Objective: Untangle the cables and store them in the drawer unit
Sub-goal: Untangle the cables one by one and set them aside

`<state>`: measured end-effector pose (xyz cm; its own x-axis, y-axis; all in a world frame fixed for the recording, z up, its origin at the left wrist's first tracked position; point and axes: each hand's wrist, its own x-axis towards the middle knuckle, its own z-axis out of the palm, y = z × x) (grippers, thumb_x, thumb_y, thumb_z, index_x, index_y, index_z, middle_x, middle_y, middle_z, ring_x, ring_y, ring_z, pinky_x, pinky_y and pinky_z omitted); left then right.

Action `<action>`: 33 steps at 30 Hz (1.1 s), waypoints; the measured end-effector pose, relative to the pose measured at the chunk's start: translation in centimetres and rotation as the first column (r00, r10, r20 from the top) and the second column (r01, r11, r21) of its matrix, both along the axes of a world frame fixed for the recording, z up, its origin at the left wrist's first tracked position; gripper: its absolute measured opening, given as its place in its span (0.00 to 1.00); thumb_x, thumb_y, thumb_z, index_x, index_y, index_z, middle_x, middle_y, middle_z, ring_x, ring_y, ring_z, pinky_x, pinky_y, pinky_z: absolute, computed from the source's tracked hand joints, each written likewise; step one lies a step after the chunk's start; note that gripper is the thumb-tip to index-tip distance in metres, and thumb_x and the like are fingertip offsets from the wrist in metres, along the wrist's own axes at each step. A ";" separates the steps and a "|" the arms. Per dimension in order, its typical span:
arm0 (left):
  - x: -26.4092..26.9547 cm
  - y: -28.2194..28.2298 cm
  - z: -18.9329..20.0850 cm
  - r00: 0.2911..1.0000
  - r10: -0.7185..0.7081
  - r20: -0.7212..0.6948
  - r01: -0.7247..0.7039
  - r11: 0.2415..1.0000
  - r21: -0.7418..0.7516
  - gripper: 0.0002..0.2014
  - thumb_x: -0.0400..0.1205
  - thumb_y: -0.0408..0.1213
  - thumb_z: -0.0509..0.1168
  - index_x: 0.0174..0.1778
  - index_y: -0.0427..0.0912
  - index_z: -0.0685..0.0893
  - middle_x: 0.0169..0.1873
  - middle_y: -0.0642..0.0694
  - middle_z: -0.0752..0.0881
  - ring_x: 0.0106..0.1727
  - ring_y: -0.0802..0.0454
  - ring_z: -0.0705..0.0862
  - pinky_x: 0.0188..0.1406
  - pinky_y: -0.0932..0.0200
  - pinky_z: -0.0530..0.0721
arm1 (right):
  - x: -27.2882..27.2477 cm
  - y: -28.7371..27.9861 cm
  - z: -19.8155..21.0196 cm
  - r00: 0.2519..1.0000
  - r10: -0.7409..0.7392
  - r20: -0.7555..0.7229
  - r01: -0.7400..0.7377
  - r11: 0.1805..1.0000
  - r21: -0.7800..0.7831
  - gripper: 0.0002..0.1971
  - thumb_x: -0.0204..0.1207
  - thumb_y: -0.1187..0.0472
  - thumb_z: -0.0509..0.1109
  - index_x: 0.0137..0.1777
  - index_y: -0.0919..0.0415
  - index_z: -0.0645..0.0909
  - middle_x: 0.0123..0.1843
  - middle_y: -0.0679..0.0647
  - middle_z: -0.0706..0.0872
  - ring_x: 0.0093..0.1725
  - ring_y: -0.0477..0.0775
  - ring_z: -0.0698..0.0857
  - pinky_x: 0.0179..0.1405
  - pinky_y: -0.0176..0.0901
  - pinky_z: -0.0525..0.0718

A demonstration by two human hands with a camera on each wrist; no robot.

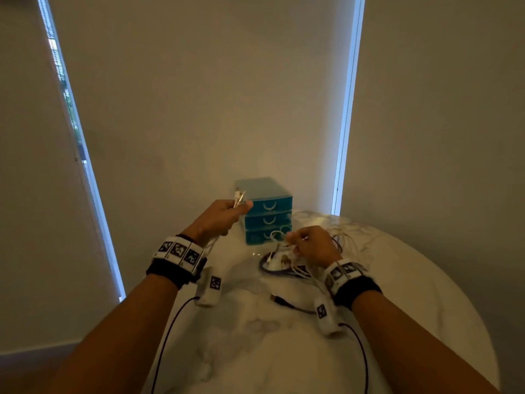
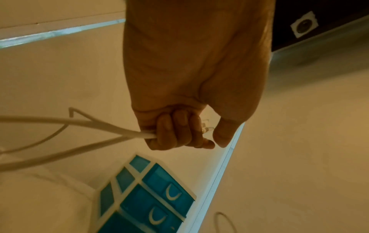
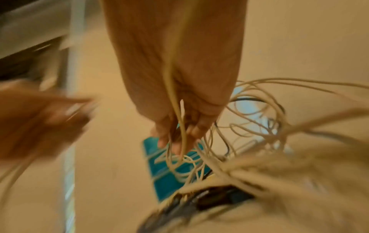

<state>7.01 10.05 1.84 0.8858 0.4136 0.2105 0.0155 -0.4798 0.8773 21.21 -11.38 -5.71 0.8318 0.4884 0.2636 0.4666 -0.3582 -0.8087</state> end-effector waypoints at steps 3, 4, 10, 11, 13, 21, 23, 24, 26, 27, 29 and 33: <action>1.5 -1.7 -1.1 0.997 -0.015 0.074 0.026 0.989 -0.146 0.15 0.90 0.53 0.67 0.50 0.44 0.87 0.28 0.54 0.75 0.28 0.57 0.69 0.27 0.63 0.68 | 3.5 -3.6 -0.9 0.975 -0.122 -0.185 0.186 0.906 0.381 0.15 0.88 0.52 0.74 0.56 0.64 0.95 0.42 0.53 0.97 0.45 0.51 0.95 0.54 0.46 0.95; 2.1 -2.7 -1.3 0.996 -0.012 0.092 0.030 0.981 -0.191 0.14 0.91 0.51 0.67 0.47 0.44 0.87 0.26 0.55 0.75 0.26 0.58 0.71 0.25 0.64 0.68 | 3.8 -4.1 -1.3 0.965 -0.089 -0.247 0.198 0.863 0.464 0.15 0.89 0.53 0.73 0.58 0.65 0.94 0.46 0.55 0.97 0.49 0.53 0.96 0.54 0.44 0.95; 6.9 -6.8 -4.7 0.992 -0.075 0.104 0.109 0.920 -0.375 0.18 0.89 0.51 0.69 0.50 0.37 0.90 0.24 0.52 0.69 0.24 0.57 0.63 0.25 0.60 0.59 | 2.8 -4.1 -4.4 0.924 0.238 -0.298 0.056 0.687 0.724 0.13 0.93 0.64 0.65 0.70 0.63 0.88 0.69 0.60 0.93 0.70 0.58 0.91 0.68 0.47 0.90; 7.5 -6.9 -5.6 0.992 -0.077 0.096 0.109 0.909 -0.402 0.20 0.89 0.51 0.69 0.54 0.35 0.92 0.25 0.51 0.66 0.24 0.57 0.62 0.25 0.60 0.58 | 2.6 -4.0 -4.6 0.927 0.251 -0.278 0.032 0.687 0.726 0.14 0.93 0.67 0.63 0.71 0.64 0.87 0.69 0.59 0.93 0.71 0.58 0.91 0.65 0.45 0.91; 8.0 -7.0 -7.1 0.993 -0.086 0.086 0.116 0.883 -0.454 0.22 0.89 0.53 0.69 0.58 0.34 0.93 0.26 0.51 0.62 0.24 0.57 0.59 0.24 0.60 0.55 | 2.1 -4.1 -4.3 0.934 0.276 -0.228 -0.021 0.678 0.735 0.15 0.92 0.72 0.62 0.71 0.67 0.87 0.70 0.56 0.93 0.70 0.58 0.92 0.58 0.42 0.92; 7.4 -7.0 -10.3 0.991 -0.080 0.109 0.126 0.840 -0.528 0.28 0.84 0.63 0.71 0.58 0.38 0.94 0.25 0.53 0.63 0.25 0.56 0.59 0.26 0.57 0.55 | -1.5 -3.9 -2.4 0.917 0.372 -0.141 -0.219 0.768 0.602 0.08 0.81 0.80 0.70 0.52 0.69 0.84 0.71 0.48 0.92 0.60 0.64 0.95 0.45 0.45 0.91; 7.0 -7.2 -10.1 0.992 -0.059 0.113 0.110 0.843 -0.526 0.23 0.85 0.59 0.72 0.50 0.39 0.94 0.22 0.55 0.67 0.23 0.57 0.63 0.23 0.61 0.59 | -1.9 -3.8 -2.3 0.916 0.381 -0.128 -0.267 0.815 0.514 0.07 0.79 0.80 0.72 0.52 0.70 0.86 0.73 0.45 0.91 0.61 0.63 0.94 0.45 0.44 0.90; 6.8 -7.4 -9.9 0.991 -0.036 0.131 0.101 0.842 -0.530 0.19 0.87 0.54 0.72 0.46 0.39 0.92 0.19 0.57 0.71 0.21 0.58 0.66 0.20 0.64 0.63 | -2.0 -3.7 -2.5 0.917 0.386 -0.105 -0.297 0.833 0.466 0.07 0.79 0.79 0.72 0.52 0.70 0.87 0.75 0.42 0.89 0.64 0.59 0.94 0.46 0.44 0.91; 6.7 -7.3 -9.9 0.985 0.015 0.174 0.084 0.831 -0.549 0.15 0.91 0.45 0.68 0.48 0.37 0.92 0.17 0.58 0.73 0.19 0.58 0.70 0.17 0.66 0.66 | -2.1 -3.7 -2.5 0.917 0.388 -0.092 -0.319 0.852 0.415 0.10 0.74 0.77 0.76 0.53 0.69 0.89 0.77 0.39 0.87 0.68 0.53 0.92 0.50 0.45 0.92; 6.8 -7.0 -10.0 0.981 0.036 0.190 0.078 0.825 -0.559 0.15 0.91 0.44 0.67 0.51 0.36 0.93 0.19 0.57 0.71 0.21 0.57 0.68 0.18 0.65 0.65 | -2.1 -3.7 -2.6 0.922 0.364 -0.129 -0.285 0.867 0.409 0.13 0.71 0.75 0.79 0.55 0.67 0.90 0.75 0.40 0.89 0.68 0.55 0.92 0.50 0.46 0.93; 7.2 -6.1 -10.2 0.972 0.079 0.223 0.072 0.797 -0.599 0.17 0.93 0.46 0.64 0.54 0.37 0.92 0.22 0.54 0.67 0.23 0.57 0.63 0.19 0.64 0.61 | -1.7 -3.8 -2.6 0.930 0.275 -0.243 -0.161 0.902 0.401 0.20 0.66 0.70 0.82 0.60 0.63 0.90 0.67 0.49 0.93 0.63 0.66 0.93 0.45 0.49 0.91; 7.2 -4.9 -10.3 0.953 0.103 0.283 0.116 0.743 -0.660 0.17 0.95 0.47 0.58 0.50 0.40 0.85 0.23 0.54 0.64 0.21 0.59 0.59 0.17 0.65 0.58 | -0.8 -4.3 -2.4 0.880 0.147 -0.451 0.105 0.867 0.488 0.20 0.76 0.68 0.71 0.69 0.65 0.84 0.60 0.64 0.91 0.44 0.64 0.94 0.31 0.48 0.87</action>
<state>14.20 5.15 -8.42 0.8338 0.5379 0.1246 -0.2849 0.2260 0.9315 20.38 -15.66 -8.13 0.9054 0.4203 0.0602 -0.0008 0.1435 -0.9897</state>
